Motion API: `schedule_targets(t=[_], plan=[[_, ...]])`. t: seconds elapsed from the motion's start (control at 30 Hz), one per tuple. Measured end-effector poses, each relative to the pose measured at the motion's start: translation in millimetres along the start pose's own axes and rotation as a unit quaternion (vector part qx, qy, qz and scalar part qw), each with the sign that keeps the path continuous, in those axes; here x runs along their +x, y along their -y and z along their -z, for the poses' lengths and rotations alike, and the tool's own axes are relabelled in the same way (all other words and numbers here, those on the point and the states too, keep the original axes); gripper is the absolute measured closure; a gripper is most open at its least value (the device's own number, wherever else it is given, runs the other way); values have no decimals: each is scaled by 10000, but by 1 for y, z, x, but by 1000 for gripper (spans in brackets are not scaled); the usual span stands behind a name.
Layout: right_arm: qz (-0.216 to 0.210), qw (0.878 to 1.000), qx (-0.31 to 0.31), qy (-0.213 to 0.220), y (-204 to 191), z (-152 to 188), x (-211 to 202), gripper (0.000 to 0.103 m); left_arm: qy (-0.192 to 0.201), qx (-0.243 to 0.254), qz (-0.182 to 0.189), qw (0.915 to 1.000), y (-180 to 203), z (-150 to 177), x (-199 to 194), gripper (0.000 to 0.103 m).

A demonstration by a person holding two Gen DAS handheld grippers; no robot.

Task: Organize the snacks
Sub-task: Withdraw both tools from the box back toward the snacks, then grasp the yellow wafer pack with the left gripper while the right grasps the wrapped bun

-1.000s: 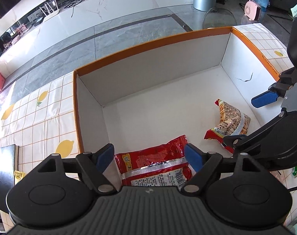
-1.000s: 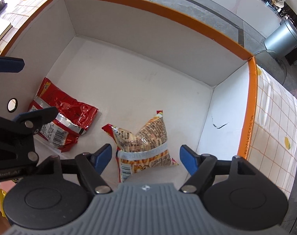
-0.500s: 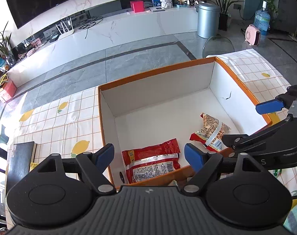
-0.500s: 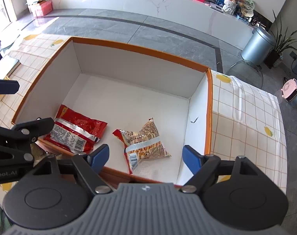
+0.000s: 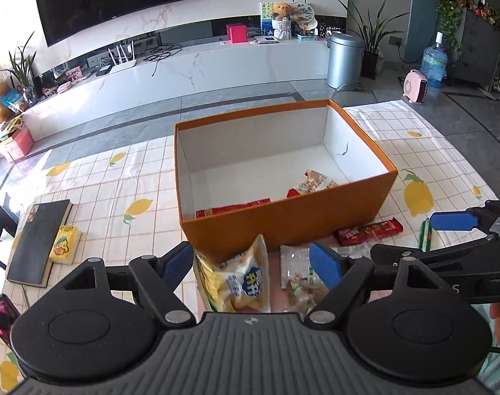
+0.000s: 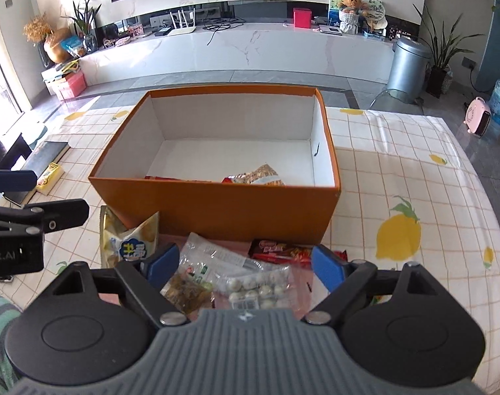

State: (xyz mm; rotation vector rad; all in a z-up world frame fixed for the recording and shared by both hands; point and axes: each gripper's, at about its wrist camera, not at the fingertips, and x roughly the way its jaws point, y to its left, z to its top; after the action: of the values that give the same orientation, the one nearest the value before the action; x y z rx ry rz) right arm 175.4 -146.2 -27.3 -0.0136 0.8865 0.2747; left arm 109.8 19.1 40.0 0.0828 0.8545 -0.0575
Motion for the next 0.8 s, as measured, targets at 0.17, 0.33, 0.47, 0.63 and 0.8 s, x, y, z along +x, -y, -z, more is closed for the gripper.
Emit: schedule_targets(t=[0.17, 0.33, 0.47, 0.63, 0.8], plan=[[28, 9997, 212, 113, -5, 38, -12, 18, -11, 42, 193, 9998, 4, 33, -11, 9], [223, 9993, 179, 228, -8, 71, -18, 18, 5, 110, 317, 9994, 7, 63, -14, 9], [421, 9987, 87, 261, -9, 92, -18, 18, -13, 225, 476, 9986, 13, 85, -15, 9], [423, 9990, -21, 168, -8, 110, -10, 19, -142, 704, 604, 9956, 20, 107, -7, 9], [506, 9985, -186, 69, -10, 119, 0, 25, -285, 1294, 738, 9884, 21, 123, 2, 9]])
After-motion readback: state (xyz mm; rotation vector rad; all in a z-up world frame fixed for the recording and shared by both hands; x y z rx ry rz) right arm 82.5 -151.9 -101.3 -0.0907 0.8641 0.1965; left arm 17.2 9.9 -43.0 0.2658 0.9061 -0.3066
